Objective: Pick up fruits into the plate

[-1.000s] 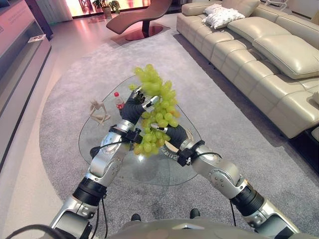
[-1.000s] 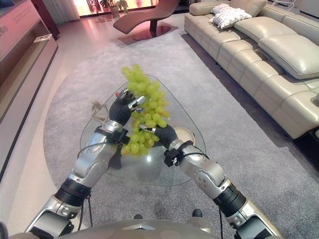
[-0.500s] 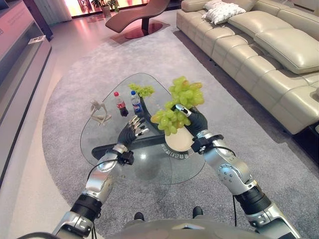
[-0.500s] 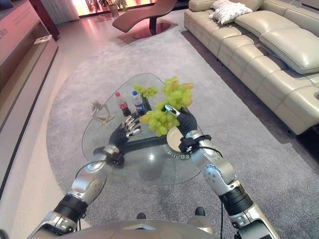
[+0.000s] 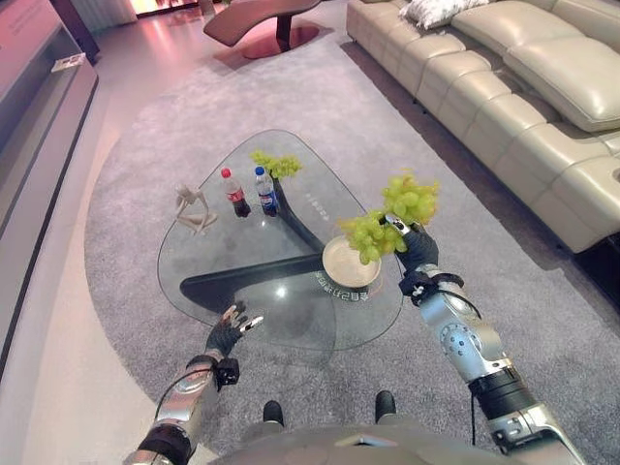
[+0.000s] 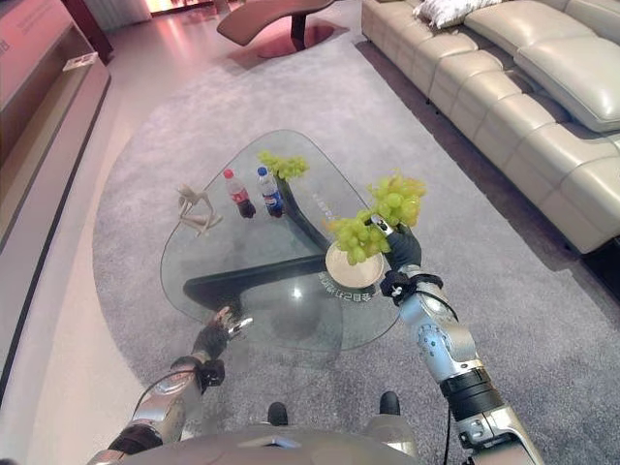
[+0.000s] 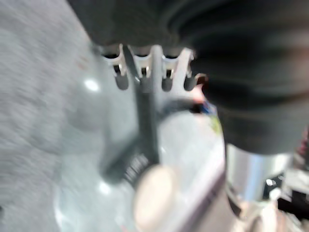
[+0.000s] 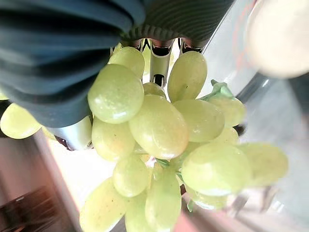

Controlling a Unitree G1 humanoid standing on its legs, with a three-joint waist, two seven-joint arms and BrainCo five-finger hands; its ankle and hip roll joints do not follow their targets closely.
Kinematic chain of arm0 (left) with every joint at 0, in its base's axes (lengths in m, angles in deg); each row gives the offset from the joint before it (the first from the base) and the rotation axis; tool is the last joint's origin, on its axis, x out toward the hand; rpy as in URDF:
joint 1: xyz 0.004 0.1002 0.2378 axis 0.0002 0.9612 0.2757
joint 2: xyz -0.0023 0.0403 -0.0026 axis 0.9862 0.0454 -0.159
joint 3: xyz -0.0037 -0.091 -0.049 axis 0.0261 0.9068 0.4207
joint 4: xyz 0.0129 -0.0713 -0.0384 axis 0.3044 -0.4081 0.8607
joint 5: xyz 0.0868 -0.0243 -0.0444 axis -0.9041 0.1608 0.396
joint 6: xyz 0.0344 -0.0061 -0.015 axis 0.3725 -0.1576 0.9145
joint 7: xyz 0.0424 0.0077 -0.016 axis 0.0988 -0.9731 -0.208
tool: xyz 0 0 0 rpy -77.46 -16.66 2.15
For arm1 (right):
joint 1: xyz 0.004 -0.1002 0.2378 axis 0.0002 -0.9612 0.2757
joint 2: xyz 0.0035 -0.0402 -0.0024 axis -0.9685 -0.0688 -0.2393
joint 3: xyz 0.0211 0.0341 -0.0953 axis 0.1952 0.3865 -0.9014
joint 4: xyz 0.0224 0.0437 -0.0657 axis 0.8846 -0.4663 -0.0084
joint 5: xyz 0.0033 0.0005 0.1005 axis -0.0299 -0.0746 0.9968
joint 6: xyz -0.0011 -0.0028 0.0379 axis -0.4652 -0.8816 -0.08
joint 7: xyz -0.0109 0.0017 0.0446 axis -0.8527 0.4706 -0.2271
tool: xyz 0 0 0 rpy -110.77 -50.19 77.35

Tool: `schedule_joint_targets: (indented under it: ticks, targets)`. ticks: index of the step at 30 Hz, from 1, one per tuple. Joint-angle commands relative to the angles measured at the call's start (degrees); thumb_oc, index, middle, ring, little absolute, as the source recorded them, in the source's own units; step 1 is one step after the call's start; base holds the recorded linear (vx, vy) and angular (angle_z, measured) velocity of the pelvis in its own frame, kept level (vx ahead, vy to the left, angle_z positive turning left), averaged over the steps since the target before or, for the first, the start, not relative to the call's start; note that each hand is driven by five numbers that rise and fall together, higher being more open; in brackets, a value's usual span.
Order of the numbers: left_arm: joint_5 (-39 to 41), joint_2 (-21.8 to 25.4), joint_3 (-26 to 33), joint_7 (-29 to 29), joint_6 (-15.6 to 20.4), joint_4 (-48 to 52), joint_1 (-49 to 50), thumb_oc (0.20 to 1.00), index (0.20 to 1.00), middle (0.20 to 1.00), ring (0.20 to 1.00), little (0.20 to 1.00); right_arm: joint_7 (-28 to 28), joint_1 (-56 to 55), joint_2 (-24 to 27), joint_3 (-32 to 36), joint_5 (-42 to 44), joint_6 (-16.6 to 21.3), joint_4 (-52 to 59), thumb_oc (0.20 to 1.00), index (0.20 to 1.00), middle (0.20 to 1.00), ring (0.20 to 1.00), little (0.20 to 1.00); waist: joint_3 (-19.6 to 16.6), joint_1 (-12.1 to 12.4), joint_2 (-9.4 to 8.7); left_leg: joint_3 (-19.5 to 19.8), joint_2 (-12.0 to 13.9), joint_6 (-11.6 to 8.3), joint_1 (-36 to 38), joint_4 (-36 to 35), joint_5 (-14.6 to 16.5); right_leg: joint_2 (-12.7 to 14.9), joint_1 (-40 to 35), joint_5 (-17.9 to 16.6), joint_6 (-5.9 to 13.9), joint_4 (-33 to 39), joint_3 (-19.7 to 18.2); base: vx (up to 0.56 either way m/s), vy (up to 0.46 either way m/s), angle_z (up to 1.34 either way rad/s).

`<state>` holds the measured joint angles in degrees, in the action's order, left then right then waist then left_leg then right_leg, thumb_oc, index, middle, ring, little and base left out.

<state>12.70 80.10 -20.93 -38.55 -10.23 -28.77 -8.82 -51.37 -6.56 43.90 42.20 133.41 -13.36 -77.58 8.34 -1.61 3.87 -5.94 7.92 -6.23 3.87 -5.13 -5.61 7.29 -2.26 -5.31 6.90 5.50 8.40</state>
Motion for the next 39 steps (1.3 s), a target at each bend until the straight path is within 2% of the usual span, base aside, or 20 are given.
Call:
schedule_joint_targets:
  ticks: [1,4,9,13,20,22,26,31,35,38,39]
  targets:
    - [-3.2,2.6,2.6,-4.8,2.8,-6.1,-6.7,1.0,1.0,1.0,1.0,1.0,-2.3,9.6,-0.5,4.7,-4.0,7.3,-1.2,0.2,0.2,0.2,0.2,0.2,6.3,1.1,-3.61,-0.8,-3.3,2.43,-2.7,4.9,8.6,1.1,0.5,8.9,-1.18,-7.6,3.6,-0.15,-0.062,0.14]
    - [-5.2,2.7,2.7,-7.3,2.6,-11.3,-8.7,1.0,1.0,1.0,1.0,1.0,-3.9,14.0,1.3,5.0,-2.8,7.6,-7.9,0.2,0.2,0.2,0.2,0.2,8.7,1.8,-3.75,0.2,-3.6,2.31,-5.1,5.2,8.1,0.7,2.5,9.1,-1.71,-8.3,3.7,-0.16,-0.056,0.13]
    - [-6.9,2.6,2.2,-10.8,2.4,-16.6,-11.0,1.0,1.0,1.0,1.0,1.0,-7.7,21.0,4.2,3.7,-7.2,9.3,-17.4,0.2,0.2,0.2,0.2,0.2,13.1,3.0,-3.19,1.7,-4.5,2.27,-9.1,5.9,7.1,-0.1,6.3,8.9,-2.69,-9.7,4.0,-0.12,-0.025,0.1]
    - [-9.8,2.7,1.3,-12.6,3.2,-18.2,-11.5,1.0,1.0,1.0,1.0,1.0,-7.4,24.0,6.3,4.0,-7.7,10.4,-23.6,0.2,0.2,0.2,0.2,0.2,16.1,4.1,-2.73,2.5,-5.6,2.46,-11.7,6.9,6.9,-0.5,8.6,8.6,-3.15,-10.5,4.4,-0.07,-0.024,0.11]
    - [-10.3,3.7,0.5,-16.9,5.0,-17.3,-12.9,1.0,1.0,1.0,1.0,1.0,-6.1,29.7,10.2,4.3,-9.4,12.0,-29.5,0.2,0.2,0.2,0.2,0.2,21.1,5.4,-1.27,3.7,-7.6,2.71,-17.2,9.4,6.0,-0.5,14.1,8.4,-3.38,-13.6,5.5,-0.06,-0.003,0.1]
    - [-10.3,3.9,-0.1,-16.2,5.2,-16.0,-13.0,1.0,1.0,1.0,1.0,1.0,-6.4,31.0,11.4,3.8,-10.3,12.1,-29.8,0.2,0.2,0.2,0.2,0.2,21.5,5.8,-0.76,3.8,-8.2,2.75,-20.7,10.8,5.5,-0.5,17.9,8.6,-3.55,-15.7,6.2,-0.05,0.017,0.03]
    - [-10.6,4.5,-1.7,-18.5,5.5,-13.3,-13.1,1.0,1.0,1.0,1.0,1.0,-8.3,34.5,13.6,3.1,-12.3,12.9,-32.0,0.2,0.2,0.2,0.2,0.2,21.5,7.5,-0.2,3.7,-9.4,3.35,-28.5,14.0,5.1,0.0,26.3,8.9,-3.53,-20.3,8.0,-0.03,-0.041,0.08]
    - [-11.2,5.5,-2.4,-20.5,5.9,-12.1,-12.0,1.0,1.0,1.0,1.0,1.0,-9.7,38.0,16.3,2.6,-12.1,13.4,-34.5,0.2,0.2,0.2,0.2,0.2,21.5,9.0,0.55,3.8,-9.9,3.75,-34.1,16.2,5.0,1.2,32.6,9.8,-3.48,-24.8,9.2,0.01,-0.022,0.2]
    - [-11.7,5.7,-2.8,-21.7,5.7,-11.0,-10.7,1.0,1.0,1.0,1.0,1.0,-10.8,40.5,18.7,2.3,-14.6,12.2,-36.3,0.2,0.2,0.2,0.2,0.2,21.5,9.9,1.88,4.1,-10.4,3.95,-39.1,19.1,5.0,2.4,37.8,10.5,-3.84,-28.9,9.3,0.04,0.026,0.16]
    - [-12.1,5.9,-3.4,-21.8,6.0,-9.7,-9.5,1.0,1.0,1.0,1.0,1.0,-12.0,43.3,21.6,1.6,-16.9,8.8,-40.8,0.2,0.2,0.2,0.2,0.2,21.5,10.5,2.82,4.4,-10.8,4.26,-42.8,21.8,5.6,3.0,41.6,11.1,-4.24,-31.7,8.5,0.08,0.009,0.2]
    - [-12.3,5.8,-3.7,-21.7,6.0,-9.5,-8.8,1.0,1.0,1.0,1.0,1.0,-12.5,43.4,22.0,1.3,-17.3,8.2,-41.9,0.2,0.2,0.2,0.2,0.2,21.5,10.5,2.85,4.7,-11.0,4.04,-41.9,22.5,7.4,3.1,41.0,13.0,-3.76,-32.7,7.6,0.15,-0.007,0.17]
